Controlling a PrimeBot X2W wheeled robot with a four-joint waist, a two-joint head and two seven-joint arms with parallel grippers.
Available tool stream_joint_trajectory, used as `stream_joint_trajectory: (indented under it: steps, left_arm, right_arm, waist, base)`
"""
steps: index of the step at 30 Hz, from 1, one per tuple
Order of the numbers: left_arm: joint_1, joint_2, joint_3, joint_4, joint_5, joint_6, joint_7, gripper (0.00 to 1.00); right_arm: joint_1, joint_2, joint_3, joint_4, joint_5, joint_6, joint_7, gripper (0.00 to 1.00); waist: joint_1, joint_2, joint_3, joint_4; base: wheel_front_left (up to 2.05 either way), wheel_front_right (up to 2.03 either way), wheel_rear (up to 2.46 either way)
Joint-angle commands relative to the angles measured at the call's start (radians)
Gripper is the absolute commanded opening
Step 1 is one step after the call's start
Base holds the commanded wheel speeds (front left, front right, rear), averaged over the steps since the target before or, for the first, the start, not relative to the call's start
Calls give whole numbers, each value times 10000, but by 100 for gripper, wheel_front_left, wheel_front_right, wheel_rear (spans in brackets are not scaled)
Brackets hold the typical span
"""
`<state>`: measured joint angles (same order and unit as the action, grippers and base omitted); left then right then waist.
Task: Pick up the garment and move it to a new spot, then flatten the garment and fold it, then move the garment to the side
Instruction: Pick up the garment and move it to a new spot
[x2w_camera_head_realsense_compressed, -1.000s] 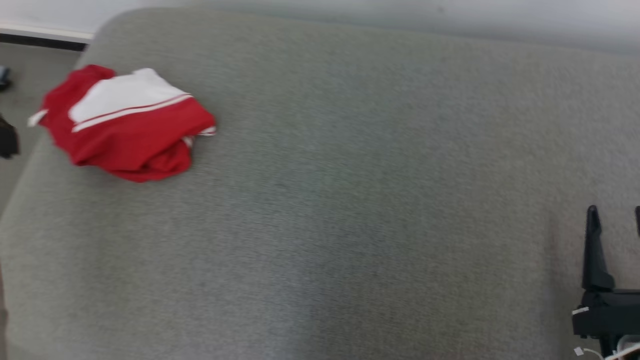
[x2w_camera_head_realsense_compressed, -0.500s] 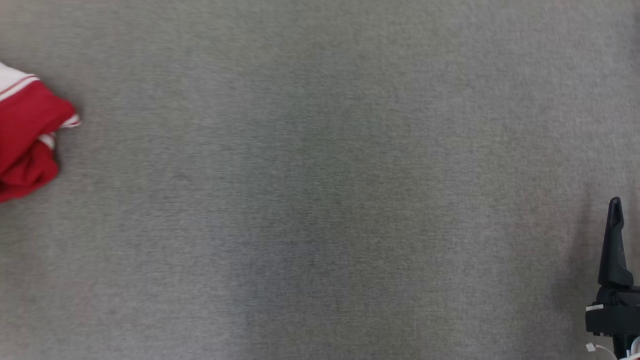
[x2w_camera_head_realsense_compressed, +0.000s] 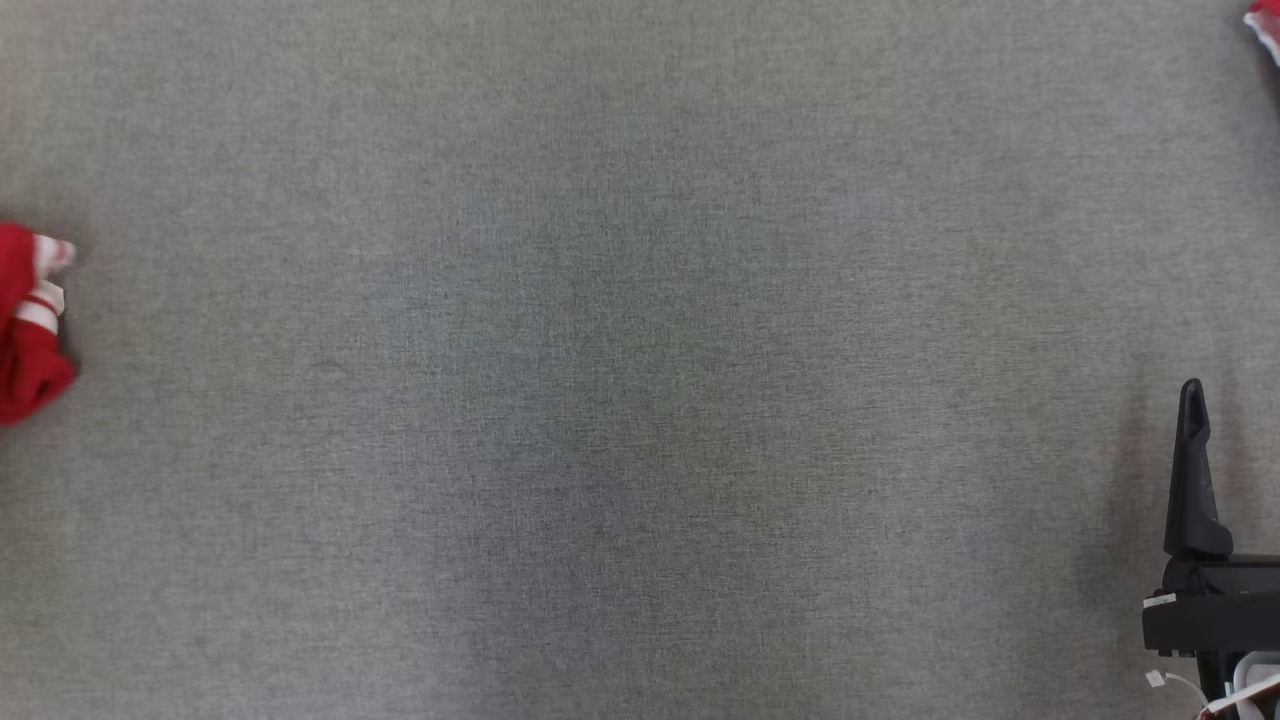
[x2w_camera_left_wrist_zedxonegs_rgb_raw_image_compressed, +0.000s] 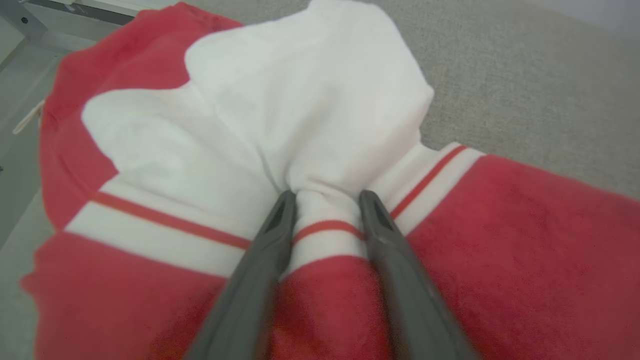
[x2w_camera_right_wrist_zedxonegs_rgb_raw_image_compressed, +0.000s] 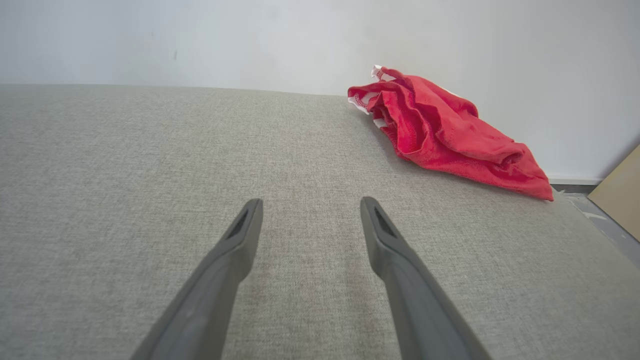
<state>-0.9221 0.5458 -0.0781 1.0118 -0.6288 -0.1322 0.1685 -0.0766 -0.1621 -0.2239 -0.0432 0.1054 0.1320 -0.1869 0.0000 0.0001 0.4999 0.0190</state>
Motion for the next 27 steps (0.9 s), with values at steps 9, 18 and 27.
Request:
stream_joint_trajectory:
  steps: [9,18,27]
  left_arm:
    - [-506,196,-326,-86,473,33,-2641,0]
    - [-1893,-313,-1353,-2791,456,28,-3081,0]
    - [-2437,-1092,-2223,-5665,338,148,-2024,0]
  right_arm:
    - [160,-10,238,562,200,-21,-175,100]
    - [269,286,603,1259,398,-21,-430,100]
    - [250,561,970,1841,561,-21,-666,100]
  waist:
    - [0,-1,-1369,281]
    - [0,-1,-2574,-11]
    - [0,-1,-3047,-1497]
  base:
    - [0,0,0]
    - [0,0,0]
    - [0,0,0]
